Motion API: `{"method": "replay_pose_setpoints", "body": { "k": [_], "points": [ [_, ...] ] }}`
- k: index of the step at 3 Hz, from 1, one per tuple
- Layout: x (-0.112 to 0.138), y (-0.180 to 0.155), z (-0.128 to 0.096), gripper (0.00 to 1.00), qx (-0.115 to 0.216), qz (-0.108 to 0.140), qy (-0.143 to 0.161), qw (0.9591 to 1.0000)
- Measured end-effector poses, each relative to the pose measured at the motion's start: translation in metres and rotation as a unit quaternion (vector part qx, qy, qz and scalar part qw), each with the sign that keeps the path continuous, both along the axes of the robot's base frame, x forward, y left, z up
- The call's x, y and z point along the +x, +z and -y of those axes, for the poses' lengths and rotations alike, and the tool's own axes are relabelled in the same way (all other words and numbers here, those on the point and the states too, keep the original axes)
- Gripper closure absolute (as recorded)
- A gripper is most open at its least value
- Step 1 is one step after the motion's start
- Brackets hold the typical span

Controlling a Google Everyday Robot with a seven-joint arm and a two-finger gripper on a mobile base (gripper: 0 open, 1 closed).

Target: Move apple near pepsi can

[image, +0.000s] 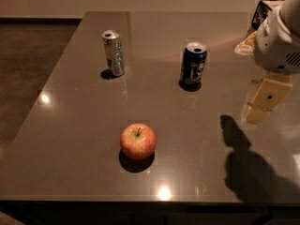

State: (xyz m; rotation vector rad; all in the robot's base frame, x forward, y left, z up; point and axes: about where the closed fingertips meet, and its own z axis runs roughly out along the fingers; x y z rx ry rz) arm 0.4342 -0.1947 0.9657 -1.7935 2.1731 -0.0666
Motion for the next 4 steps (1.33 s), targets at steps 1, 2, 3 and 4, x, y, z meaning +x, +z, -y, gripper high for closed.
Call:
{"method": "replay_pose_setpoints", "body": {
  "k": [1, 2, 3, 4],
  "points": [
    [-0.013, -0.026, -0.036, 0.00, 0.025, -0.011, 0.051, 0.9983],
    [-0.032, -0.059, -0.078, 0.00, 0.048, -0.042, 0.096, 0.9933],
    [-0.047, -0.085, -0.118, 0.00, 0.066, -0.078, 0.122, 0.9873],
    [-0.052, -0.096, -0.150, 0.00, 0.085, -0.087, 0.130, 0.9839]
  ]
}}
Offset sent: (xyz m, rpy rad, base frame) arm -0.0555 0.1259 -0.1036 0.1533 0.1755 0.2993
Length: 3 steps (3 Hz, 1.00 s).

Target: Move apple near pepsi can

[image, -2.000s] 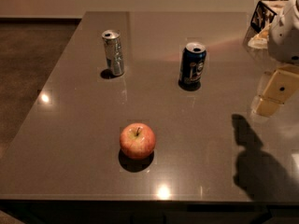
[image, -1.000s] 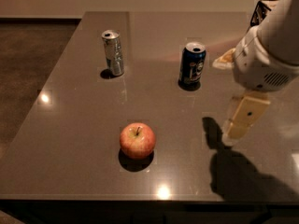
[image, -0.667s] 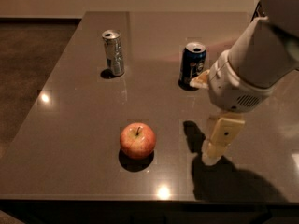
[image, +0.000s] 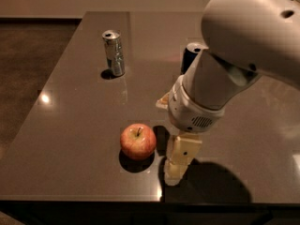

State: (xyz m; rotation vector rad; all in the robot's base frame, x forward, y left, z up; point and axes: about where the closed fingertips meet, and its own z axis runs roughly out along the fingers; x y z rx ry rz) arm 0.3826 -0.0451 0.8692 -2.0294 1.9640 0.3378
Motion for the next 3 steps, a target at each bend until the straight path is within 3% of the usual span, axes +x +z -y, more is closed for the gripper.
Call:
{"method": "replay_pose_setpoints", "body": {
  "k": [1, 2, 3],
  "points": [
    [0.003, -0.006, -0.030, 0.00, 0.018, 0.001, 0.001, 0.9998],
    [0.008, -0.013, -0.048, 0.11, 0.025, 0.000, 0.001, 0.9997],
    [0.012, -0.014, -0.054, 0.30, 0.030, -0.006, -0.002, 0.9995]
  ]
}}
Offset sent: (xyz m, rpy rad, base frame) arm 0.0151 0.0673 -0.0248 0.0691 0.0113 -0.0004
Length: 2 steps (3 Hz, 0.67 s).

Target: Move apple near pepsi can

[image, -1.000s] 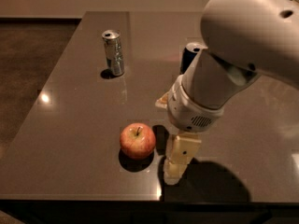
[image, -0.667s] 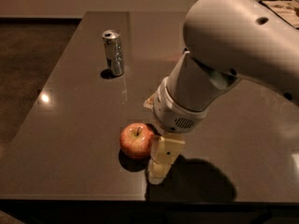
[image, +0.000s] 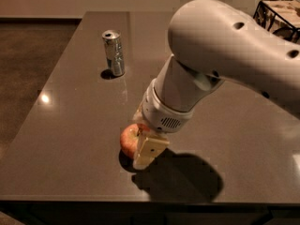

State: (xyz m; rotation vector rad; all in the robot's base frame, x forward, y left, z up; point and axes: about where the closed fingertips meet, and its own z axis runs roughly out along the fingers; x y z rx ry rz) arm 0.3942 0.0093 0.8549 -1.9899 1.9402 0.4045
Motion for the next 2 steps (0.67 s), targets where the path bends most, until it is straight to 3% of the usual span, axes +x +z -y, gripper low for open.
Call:
{"method": "replay_pose_setpoints", "body": {
  "k": [1, 2],
  "points": [
    [0.003, 0.007, 0.004, 0.54, 0.009, -0.002, -0.012, 0.9999],
    [0.029, 0.029, 0.039, 0.85, 0.016, 0.014, -0.072, 0.9972]
  ]
}}
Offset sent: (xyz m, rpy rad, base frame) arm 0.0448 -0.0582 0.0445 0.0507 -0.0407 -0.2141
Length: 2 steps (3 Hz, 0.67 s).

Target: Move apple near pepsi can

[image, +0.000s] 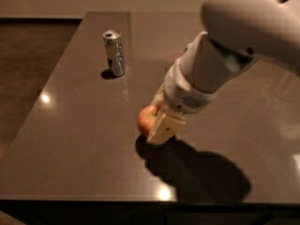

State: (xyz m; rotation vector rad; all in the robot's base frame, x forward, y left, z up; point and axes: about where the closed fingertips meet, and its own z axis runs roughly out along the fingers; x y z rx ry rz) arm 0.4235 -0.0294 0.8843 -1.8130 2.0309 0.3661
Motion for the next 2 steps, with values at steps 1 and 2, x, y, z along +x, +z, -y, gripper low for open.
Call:
{"method": "replay_pose_setpoints", "body": {
  "k": [1, 2],
  "points": [
    [0.024, 0.014, 0.031, 1.00, 0.001, 0.015, -0.046, 0.9988],
    [0.063, 0.022, 0.071, 1.00, -0.006, 0.034, -0.108, 0.9936]
  ]
}}
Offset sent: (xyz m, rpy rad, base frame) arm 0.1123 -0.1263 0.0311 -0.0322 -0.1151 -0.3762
